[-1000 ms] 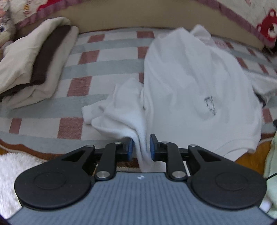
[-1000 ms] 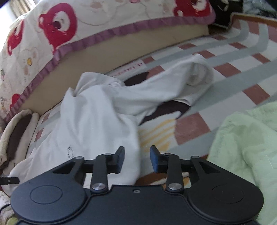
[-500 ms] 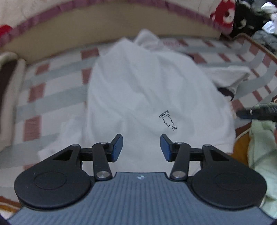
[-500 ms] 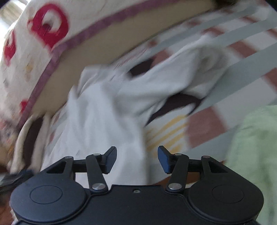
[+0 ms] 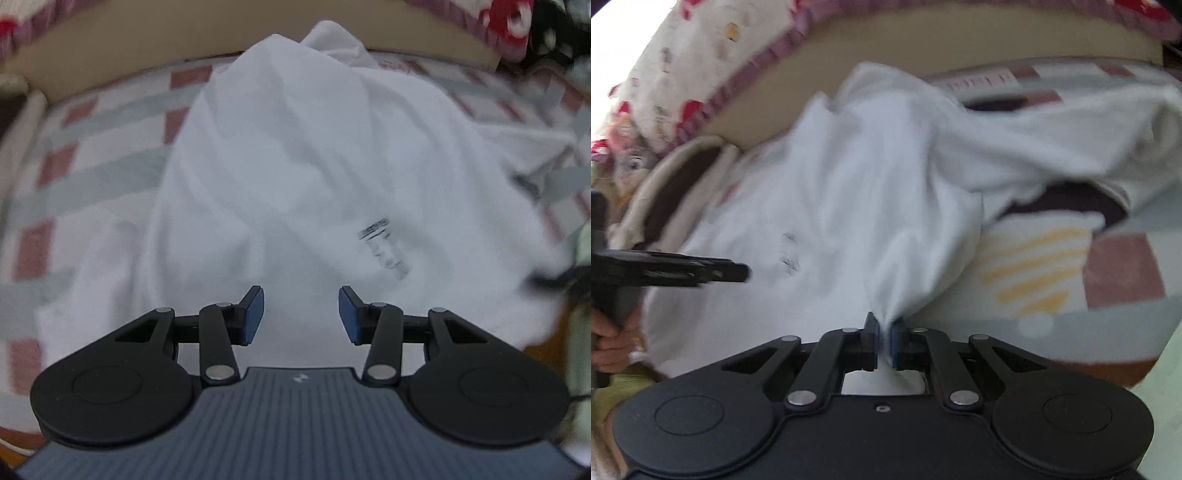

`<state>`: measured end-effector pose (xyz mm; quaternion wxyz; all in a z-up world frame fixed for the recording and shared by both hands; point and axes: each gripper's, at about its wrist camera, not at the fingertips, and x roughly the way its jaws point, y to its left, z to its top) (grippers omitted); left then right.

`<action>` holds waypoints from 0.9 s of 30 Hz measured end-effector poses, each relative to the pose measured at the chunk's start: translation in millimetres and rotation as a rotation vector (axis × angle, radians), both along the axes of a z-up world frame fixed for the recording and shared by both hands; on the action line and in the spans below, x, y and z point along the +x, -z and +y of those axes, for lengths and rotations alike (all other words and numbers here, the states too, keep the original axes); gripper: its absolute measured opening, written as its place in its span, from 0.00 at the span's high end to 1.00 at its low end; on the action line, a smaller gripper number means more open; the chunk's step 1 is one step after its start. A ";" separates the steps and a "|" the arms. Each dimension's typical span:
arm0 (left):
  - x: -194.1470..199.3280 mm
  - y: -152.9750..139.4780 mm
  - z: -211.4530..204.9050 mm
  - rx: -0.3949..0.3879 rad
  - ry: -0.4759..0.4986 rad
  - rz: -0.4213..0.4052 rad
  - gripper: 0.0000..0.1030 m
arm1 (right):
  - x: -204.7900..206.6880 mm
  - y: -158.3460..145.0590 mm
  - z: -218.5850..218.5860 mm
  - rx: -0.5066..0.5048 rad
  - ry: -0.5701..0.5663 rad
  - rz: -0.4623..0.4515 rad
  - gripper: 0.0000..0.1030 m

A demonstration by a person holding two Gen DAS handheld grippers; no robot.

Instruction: Fold clothes

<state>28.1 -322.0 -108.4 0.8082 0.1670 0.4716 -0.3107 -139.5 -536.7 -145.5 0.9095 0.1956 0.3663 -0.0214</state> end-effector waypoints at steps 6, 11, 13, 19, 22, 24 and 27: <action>-12.1 -10.2 -1.2 -0.096 0.093 0.021 0.58 | -36.9 -35.3 -5.4 -0.125 0.039 -0.009 0.92; -22.2 -18.7 -2.1 -0.176 0.171 0.038 0.57 | -52.2 0.2 -14.6 -0.012 0.101 0.111 0.93; -26.2 -22.1 -2.5 -0.208 0.202 0.045 0.57 | -47.9 4.1 -15.2 0.030 0.101 0.104 0.92; -52.4 -37.2 -15.3 -0.380 0.368 0.025 0.46 | -36.8 -10.5 -27.6 0.330 0.097 -0.051 0.92; -66.2 -39.3 -25.7 -0.417 0.449 0.030 0.45 | -22.7 -25.6 -32.8 0.404 0.075 -0.098 0.92; -69.3 -39.9 -29.2 -0.449 0.468 0.069 0.43 | -11.3 -36.3 -33.5 0.424 0.047 -0.112 0.92; -65.8 -40.2 -31.5 -0.505 0.459 0.125 0.31 | 2.0 -44.9 -31.5 0.438 0.007 -0.114 0.92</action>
